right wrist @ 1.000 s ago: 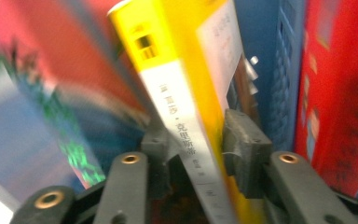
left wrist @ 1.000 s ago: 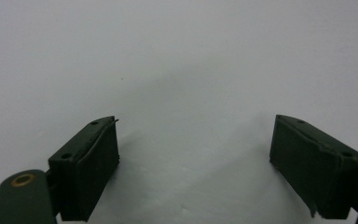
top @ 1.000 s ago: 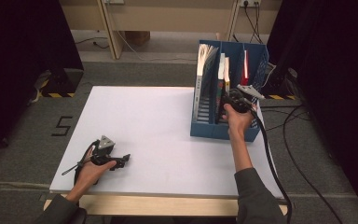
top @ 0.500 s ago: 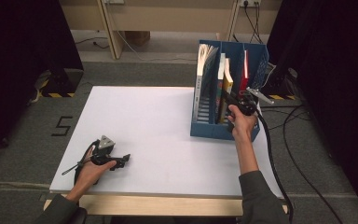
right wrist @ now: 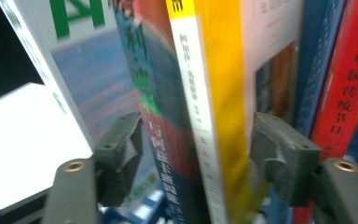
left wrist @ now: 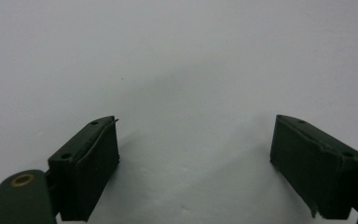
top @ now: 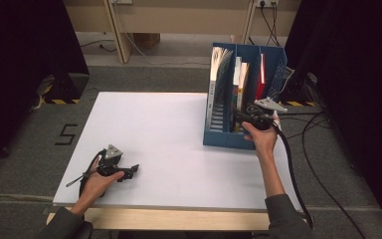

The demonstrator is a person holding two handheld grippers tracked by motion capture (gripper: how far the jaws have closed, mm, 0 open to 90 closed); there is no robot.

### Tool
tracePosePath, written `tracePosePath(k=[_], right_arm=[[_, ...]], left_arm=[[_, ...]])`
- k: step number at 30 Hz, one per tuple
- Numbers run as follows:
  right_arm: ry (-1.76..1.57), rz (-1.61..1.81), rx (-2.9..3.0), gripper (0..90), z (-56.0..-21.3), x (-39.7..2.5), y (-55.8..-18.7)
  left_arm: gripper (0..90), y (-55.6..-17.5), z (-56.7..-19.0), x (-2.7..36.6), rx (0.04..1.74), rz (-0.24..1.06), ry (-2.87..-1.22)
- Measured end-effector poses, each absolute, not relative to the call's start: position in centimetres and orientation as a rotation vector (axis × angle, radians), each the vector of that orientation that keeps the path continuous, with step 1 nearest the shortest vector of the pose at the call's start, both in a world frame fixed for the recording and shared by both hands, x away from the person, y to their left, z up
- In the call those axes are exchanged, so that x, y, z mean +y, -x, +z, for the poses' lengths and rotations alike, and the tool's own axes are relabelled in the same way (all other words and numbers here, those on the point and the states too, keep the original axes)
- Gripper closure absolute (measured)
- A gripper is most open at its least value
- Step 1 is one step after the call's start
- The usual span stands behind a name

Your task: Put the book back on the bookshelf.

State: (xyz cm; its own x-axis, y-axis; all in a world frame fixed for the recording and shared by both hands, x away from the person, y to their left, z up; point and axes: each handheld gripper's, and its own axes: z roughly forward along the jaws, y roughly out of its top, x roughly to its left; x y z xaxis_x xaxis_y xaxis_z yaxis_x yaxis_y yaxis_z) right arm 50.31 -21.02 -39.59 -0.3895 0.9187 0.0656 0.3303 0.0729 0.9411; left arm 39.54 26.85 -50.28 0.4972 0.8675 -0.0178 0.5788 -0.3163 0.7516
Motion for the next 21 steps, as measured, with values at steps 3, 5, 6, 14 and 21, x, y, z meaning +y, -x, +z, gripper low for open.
tracePosePath(k=[3,5,6,14,21], right_arm=[[-1.227,1.273,1.785,27.3,-39.7,-20.4,-50.4],[-1.22,1.282,1.784,27.1,-39.7,-20.1,-50.5],[-1.227,1.271,1.788,28.0,-39.8,-19.9,-50.5],[-1.283,1.231,1.746,43.8,-40.1,-18.5,-51.6],[-1.276,1.189,1.76,46.1,-39.9,-18.0,-52.4]], left_arm=[[14.3,-39.6,-50.3,26.9,1.185,0.511,-2.023],[14.3,-39.6,-50.3,26.9,1.184,0.511,-2.023],[14.3,-39.5,-50.3,26.9,1.184,0.513,-2.024],[14.3,-39.6,-50.3,26.9,1.184,0.512,-2.024],[14.4,-39.5,-50.3,26.8,1.183,0.516,-2.028]])
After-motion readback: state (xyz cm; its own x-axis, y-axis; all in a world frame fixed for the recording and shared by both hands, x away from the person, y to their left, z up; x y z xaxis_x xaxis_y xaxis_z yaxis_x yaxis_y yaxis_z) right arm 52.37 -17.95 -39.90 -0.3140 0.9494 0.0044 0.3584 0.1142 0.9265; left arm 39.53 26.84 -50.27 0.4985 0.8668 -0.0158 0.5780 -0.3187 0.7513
